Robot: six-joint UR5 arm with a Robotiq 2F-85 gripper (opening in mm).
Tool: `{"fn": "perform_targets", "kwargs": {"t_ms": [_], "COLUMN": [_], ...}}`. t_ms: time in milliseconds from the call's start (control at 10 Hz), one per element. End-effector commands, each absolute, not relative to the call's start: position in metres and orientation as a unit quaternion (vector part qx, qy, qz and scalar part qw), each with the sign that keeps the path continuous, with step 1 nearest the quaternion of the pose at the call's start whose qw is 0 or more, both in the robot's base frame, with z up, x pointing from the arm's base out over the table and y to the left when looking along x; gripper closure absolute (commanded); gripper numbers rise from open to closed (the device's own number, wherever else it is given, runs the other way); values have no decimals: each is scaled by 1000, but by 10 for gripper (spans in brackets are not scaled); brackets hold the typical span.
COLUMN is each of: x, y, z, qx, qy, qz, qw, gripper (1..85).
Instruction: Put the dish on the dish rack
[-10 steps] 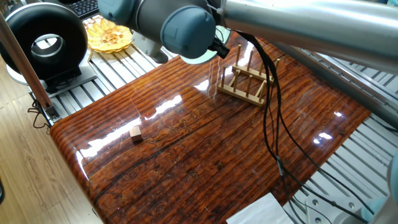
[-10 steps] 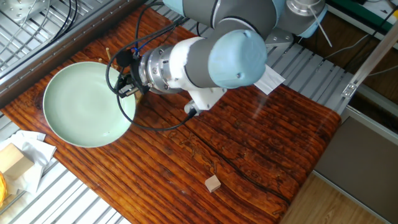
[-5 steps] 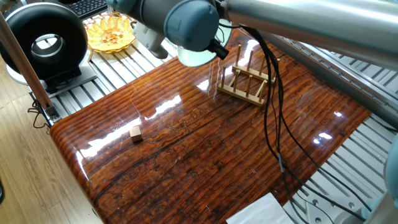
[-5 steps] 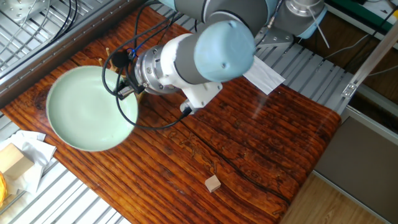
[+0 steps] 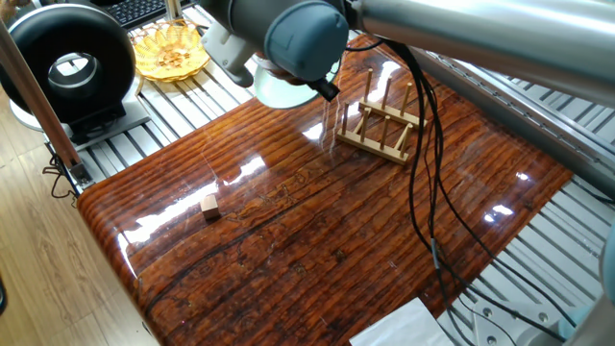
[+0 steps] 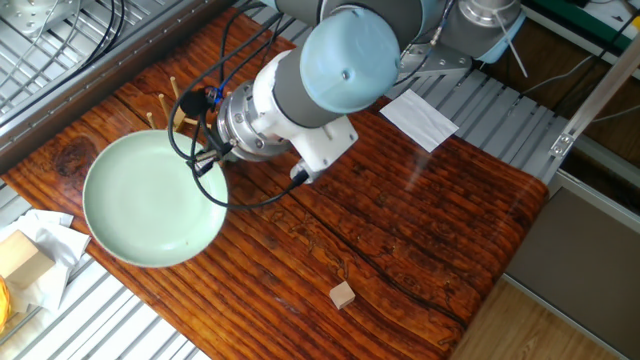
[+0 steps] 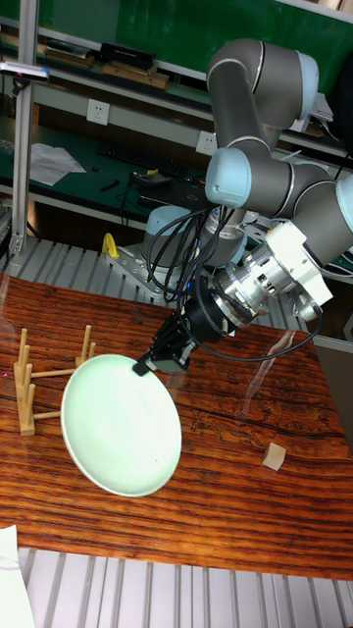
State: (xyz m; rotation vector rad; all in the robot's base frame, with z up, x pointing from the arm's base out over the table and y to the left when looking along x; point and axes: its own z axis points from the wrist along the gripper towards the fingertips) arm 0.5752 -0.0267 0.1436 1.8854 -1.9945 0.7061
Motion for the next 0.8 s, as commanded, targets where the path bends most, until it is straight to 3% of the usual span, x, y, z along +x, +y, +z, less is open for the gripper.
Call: {"fn": "perform_targets", "kwargs": {"t_ms": [0, 300, 500, 700], "x": [585, 589, 580, 572], "y": [-11, -3, 12, 15], "z": [136, 132, 127, 146], "qx": [655, 644, 649, 650], "qy": [-709, -725, -731, -736], "qz": [234, 229, 191, 167], "qw": [112, 92, 86, 87], "gripper": [847, 847, 847, 847]}}
